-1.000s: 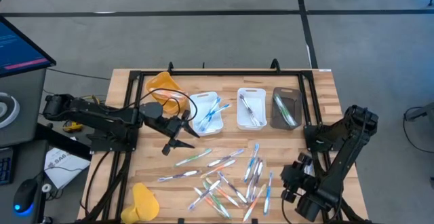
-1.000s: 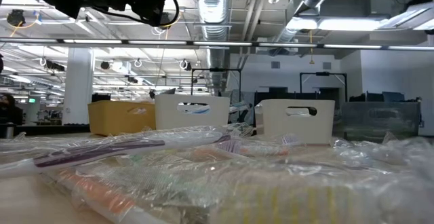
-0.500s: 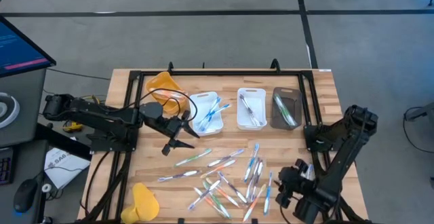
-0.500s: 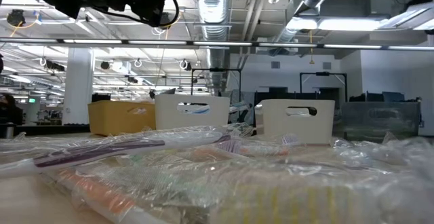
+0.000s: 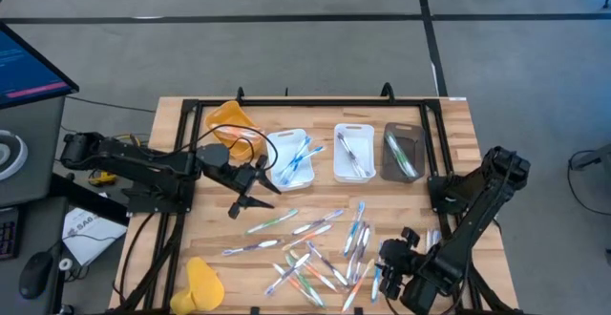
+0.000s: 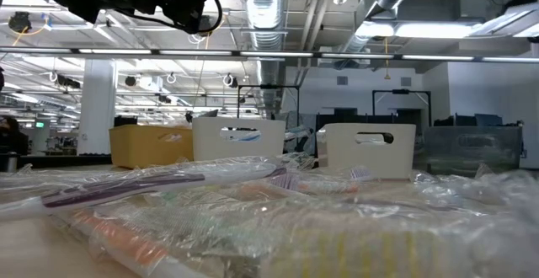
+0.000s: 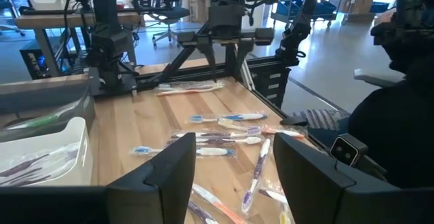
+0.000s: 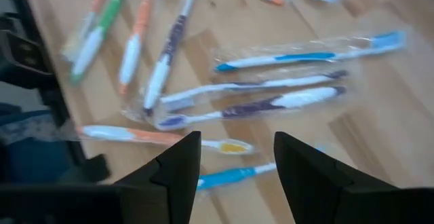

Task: Pick & Place Toothbrushes
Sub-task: Put the middle blue toothbrush into the left white bin

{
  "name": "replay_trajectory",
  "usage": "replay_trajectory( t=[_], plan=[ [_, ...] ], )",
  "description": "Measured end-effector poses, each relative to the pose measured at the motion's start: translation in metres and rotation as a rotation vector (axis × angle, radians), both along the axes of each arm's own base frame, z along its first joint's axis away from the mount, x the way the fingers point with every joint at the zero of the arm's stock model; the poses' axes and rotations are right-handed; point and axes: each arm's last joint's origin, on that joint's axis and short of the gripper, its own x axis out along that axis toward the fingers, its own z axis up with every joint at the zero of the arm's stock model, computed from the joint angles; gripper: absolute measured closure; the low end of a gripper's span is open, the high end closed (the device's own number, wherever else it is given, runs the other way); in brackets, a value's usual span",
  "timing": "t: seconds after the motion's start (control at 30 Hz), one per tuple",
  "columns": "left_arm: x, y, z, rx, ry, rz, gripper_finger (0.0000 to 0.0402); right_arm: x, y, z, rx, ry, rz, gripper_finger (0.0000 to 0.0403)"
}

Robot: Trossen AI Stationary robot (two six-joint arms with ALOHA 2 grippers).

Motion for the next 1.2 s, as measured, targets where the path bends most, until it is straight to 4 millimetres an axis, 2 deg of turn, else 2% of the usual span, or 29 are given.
replay_trajectory(
  t=[0.4, 0.7, 1.2],
  plan=[
    [0.000, 0.000, 0.000, 0.000, 0.003, -0.001, 0.0211, 0.014, -0.001, 0.002, 0.048, -0.042, 0.014, 0.0219],
    [0.000, 0.000, 0.000, 0.000, 0.003, -0.001, 0.0211, 0.015, 0.002, 0.003, 0.065, -0.050, 0.024, 0.0226],
    [0.000, -0.001, 0.000, 0.000, 0.005, -0.010, 0.0211, 0.015, 0.001, 0.001, 0.138, 0.051, 0.041, 0.0254]
  ],
)
